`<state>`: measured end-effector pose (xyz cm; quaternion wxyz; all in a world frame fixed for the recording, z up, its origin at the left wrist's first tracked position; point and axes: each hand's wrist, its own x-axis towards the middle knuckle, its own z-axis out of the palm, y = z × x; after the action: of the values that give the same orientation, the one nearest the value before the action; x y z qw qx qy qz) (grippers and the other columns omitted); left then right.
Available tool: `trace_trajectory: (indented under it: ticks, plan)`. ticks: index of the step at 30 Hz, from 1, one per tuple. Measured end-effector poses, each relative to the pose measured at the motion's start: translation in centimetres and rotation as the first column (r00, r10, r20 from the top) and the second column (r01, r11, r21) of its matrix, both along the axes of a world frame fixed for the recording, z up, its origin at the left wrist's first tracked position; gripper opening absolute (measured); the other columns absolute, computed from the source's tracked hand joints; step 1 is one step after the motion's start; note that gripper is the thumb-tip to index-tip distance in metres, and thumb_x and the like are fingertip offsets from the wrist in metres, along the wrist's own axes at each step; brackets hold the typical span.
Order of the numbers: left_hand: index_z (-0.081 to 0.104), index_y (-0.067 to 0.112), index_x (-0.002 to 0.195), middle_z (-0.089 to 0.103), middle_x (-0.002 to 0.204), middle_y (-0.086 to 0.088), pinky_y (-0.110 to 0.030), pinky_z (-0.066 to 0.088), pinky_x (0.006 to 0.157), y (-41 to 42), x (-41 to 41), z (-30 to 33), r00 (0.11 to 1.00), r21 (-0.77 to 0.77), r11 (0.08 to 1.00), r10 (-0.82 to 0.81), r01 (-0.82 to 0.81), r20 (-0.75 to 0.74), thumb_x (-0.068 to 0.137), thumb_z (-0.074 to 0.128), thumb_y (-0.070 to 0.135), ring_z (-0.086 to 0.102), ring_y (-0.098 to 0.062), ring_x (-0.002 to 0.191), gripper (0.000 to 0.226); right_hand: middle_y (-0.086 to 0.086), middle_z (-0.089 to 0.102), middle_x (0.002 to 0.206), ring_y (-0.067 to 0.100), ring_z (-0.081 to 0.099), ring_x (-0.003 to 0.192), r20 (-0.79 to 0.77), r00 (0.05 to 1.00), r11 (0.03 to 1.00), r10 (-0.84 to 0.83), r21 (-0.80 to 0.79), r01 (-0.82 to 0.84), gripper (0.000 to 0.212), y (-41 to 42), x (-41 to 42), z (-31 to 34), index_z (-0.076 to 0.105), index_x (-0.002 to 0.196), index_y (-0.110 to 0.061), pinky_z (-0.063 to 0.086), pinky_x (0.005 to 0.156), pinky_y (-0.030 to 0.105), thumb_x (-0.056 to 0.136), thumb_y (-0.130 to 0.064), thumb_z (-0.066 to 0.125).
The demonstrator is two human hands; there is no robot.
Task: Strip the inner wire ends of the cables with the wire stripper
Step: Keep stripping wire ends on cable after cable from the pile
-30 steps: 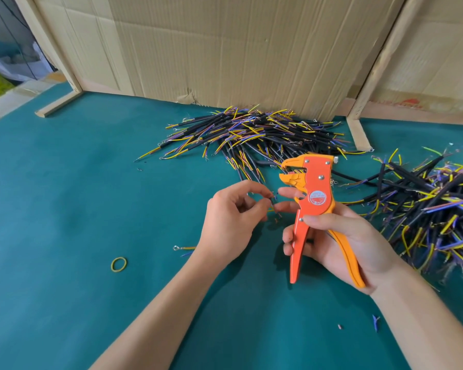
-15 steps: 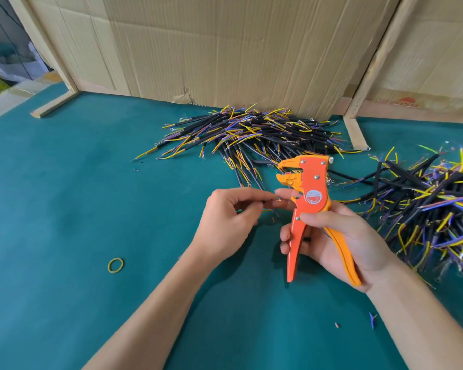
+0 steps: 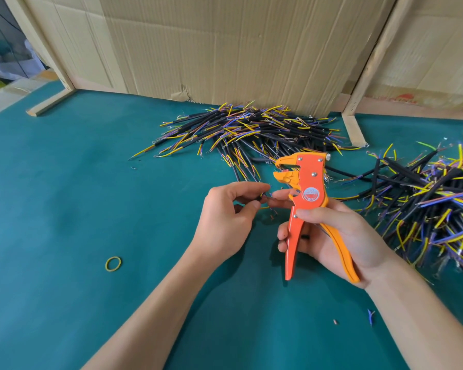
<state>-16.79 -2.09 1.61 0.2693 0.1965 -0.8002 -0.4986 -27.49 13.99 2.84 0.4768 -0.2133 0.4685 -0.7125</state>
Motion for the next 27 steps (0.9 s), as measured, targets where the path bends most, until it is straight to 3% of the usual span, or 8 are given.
trace_trajectory:
  ticks: [4, 11, 18, 22, 25, 27]
  plan:
    - [0.078, 0.028, 0.107, 0.072, 0.087, 0.011, -0.036, 0.059, 0.076, -0.20, -0.02, -0.03, 0.999, 0.025, 0.999, -0.042, 0.042, -0.016, 0.089, 0.061, -0.007, 0.064, -0.005, 0.085, 0.042, 0.023, 0.065, 0.126, 0.033, 0.066, 0.076, 0.006, 1.000, 1.000, -0.001, 0.001, 0.001, 0.044, 0.02, 0.03, -0.09, 0.067, 0.125, -0.001, 0.057, 0.070, 0.047, 0.082, -0.010, 0.063]
    - [0.074, 0.034, 0.105, 0.060, 0.078, 0.010, -0.022, 0.055, 0.067, -0.74, 0.23, 0.14, 0.985, -0.027, 0.985, -0.173, 0.173, 0.012, 0.090, 0.057, -0.007, 0.059, -0.011, 0.065, 0.047, 0.021, 0.069, 0.118, 0.033, 0.066, 0.075, 0.009, 1.000, 0.999, 0.007, -0.035, -0.007, 0.044, 0.02, -0.03, -0.27, 0.067, 0.124, -0.001, 0.057, 0.069, 0.047, 0.081, -0.011, 0.065]
    - [0.071, 0.024, 0.112, 0.062, 0.077, 0.009, -0.040, 0.061, 0.074, -0.71, 0.30, 0.27, 0.981, 0.003, 0.982, -0.189, 0.189, 0.035, 0.088, 0.058, -0.008, 0.066, -0.016, 0.069, 0.042, 0.023, 0.065, 0.121, 0.032, 0.066, 0.077, -0.025, 0.999, 0.998, 0.042, -0.039, -0.043, 0.041, 0.10, -0.20, -0.40, 0.066, 0.127, -0.003, 0.056, 0.071, 0.048, 0.087, -0.010, 0.061]
    - [0.067, 0.015, 0.118, 0.065, 0.077, 0.004, -0.035, 0.057, 0.070, -0.73, 0.17, 0.24, 0.983, 0.132, 0.974, -0.184, 0.183, -0.003, 0.086, 0.063, -0.007, 0.063, -0.015, 0.073, 0.039, 0.022, 0.065, 0.123, 0.031, 0.065, 0.077, -0.015, 0.999, 0.999, 0.041, -0.031, -0.042, 0.048, 0.05, -0.20, -0.27, 0.065, 0.130, -0.003, 0.056, 0.072, 0.047, 0.082, -0.012, 0.064]
    - [0.070, 0.008, 0.112, 0.071, 0.079, -0.004, -0.028, 0.052, 0.064, -0.56, 0.11, 0.35, 0.983, 0.318, 0.931, -0.181, 0.180, -0.025, 0.095, 0.063, 0.008, 0.064, -0.015, 0.073, 0.018, 0.023, 0.065, 0.123, 0.032, 0.065, 0.076, -0.010, 0.999, 0.999, 0.030, -0.021, -0.030, 0.048, 0.01, -0.07, -0.13, 0.065, 0.129, -0.002, 0.057, 0.071, 0.047, 0.082, -0.012, 0.064]
    - [0.071, 0.006, 0.110, 0.074, 0.078, -0.006, -0.025, 0.052, 0.061, -0.41, -0.04, 0.25, 0.988, 0.397, 0.905, -0.152, 0.150, -0.027, 0.100, 0.058, 0.008, 0.063, -0.014, 0.069, 0.016, 0.024, 0.066, 0.111, 0.032, 0.065, 0.076, -0.018, 1.000, 1.000, 0.023, -0.011, -0.023, 0.047, 0.00, -0.02, -0.05, 0.065, 0.129, -0.002, 0.057, 0.071, 0.047, 0.082, -0.012, 0.063]
